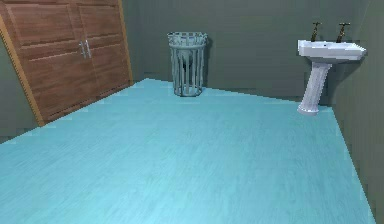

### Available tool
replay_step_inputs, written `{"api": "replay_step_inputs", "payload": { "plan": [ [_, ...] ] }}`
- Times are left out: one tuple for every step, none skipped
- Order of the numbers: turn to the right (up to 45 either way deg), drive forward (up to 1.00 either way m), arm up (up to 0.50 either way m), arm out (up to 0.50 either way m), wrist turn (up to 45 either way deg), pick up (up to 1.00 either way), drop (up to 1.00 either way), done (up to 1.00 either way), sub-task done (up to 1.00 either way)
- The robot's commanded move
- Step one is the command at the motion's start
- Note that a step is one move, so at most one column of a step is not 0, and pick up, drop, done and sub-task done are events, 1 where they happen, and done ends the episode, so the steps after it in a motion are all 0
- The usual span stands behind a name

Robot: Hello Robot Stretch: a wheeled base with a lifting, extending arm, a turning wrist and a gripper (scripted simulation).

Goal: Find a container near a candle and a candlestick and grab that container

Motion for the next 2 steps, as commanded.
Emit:
{"api": "replay_step_inputs", "payload": {
  "plan": [
    [0.0, 0.00, 0.10, 0.00, 0.0, 0.00, 0.00, 0.00, 0.00],
    [0.0, 0.00, 0.00, 0.00, 0.0, 0.00, 0.00, 1.00, 0.00]
  ]
}}
